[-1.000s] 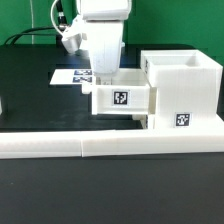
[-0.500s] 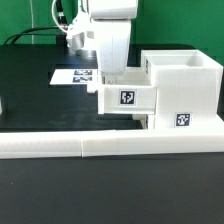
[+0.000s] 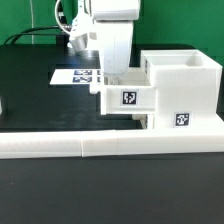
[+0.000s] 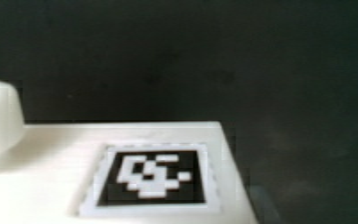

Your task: Assemble drawer

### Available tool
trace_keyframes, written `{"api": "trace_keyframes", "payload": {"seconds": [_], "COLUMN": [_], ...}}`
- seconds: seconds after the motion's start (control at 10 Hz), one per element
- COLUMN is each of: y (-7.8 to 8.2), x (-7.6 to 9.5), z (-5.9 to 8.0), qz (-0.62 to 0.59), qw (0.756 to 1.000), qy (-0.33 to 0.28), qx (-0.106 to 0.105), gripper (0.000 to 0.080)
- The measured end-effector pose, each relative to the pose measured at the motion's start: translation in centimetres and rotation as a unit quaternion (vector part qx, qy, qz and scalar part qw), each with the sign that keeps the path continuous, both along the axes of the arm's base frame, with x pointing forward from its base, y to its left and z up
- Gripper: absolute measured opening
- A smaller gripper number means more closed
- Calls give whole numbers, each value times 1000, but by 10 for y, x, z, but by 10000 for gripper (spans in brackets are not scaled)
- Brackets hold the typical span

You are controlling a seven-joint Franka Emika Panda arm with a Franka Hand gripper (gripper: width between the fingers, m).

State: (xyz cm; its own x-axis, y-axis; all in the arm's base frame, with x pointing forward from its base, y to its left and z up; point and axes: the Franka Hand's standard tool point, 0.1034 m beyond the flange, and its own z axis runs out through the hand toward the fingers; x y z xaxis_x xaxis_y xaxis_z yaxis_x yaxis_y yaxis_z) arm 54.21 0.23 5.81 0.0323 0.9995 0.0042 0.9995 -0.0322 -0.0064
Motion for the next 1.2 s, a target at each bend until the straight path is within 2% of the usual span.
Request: {"api": "trace_keyframes", "payload": {"seconds": [0.5,0.7,1.2], "y": [2,12,18], "x": [2,3,4], "z": [0,-1,-2], "qz": [-1,5,-23], "qw": [1000,1000,1000], "qy": [-6,-9,-9], "qx": [2,4,5], "gripper": [44,44,44]}}
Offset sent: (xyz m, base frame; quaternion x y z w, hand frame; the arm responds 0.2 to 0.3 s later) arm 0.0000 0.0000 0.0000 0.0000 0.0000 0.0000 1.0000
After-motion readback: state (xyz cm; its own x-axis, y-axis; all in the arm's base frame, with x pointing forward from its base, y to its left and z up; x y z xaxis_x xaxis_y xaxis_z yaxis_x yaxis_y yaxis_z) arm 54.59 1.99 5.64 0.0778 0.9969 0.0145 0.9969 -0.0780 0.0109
